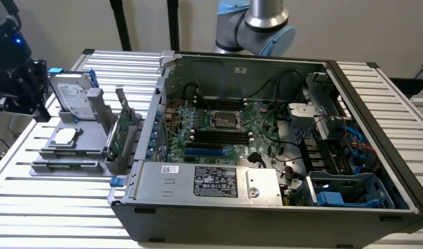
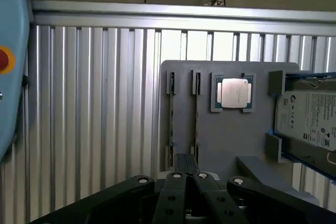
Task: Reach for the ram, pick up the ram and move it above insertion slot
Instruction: 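Pick up the ram and move it above insertion slot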
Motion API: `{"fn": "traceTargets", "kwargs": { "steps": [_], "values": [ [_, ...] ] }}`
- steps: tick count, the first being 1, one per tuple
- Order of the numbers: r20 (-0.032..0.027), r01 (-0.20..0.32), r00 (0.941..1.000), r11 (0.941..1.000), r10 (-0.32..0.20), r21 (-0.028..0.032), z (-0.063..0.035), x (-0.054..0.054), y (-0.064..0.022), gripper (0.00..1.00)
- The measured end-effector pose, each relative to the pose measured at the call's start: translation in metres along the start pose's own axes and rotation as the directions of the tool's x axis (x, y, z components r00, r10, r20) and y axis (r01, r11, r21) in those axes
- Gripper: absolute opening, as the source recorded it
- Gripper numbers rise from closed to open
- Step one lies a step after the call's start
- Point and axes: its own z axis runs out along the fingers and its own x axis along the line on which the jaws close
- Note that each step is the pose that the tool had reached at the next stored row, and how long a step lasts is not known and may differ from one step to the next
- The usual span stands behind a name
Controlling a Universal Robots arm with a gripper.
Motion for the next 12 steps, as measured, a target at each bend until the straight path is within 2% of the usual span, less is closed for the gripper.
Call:
{"fn": "traceTargets", "kwargs": {
  "steps": [3,6,7,8,10,12],
  "values": [
    [0.0004,0.037,0.9993,0.9993,-0.037,0.0009,0.0000,0.0000,0.0000,0.11],
    [0.0006,0.038,0.9993,0.9993,-0.038,0.0009,0.0000,0.0000,0.0000,0.12],
    [0.0006,0.038,0.9993,0.9993,-0.038,0.0009,0.0000,0.0000,0.0000,0.18],
    [0.0006,0.038,0.9993,0.9993,-0.038,0.0009,0.0000,0.0000,0.0000,0.18],
    [0.0006,0.038,0.9993,0.9993,-0.038,0.0009,0.0004,0.0000,0.0001,0.30],
    [0.0007,0.038,0.9993,0.9993,-0.038,0.0010,0.0029,0.0000,0.0000,0.30]
  ]
}}
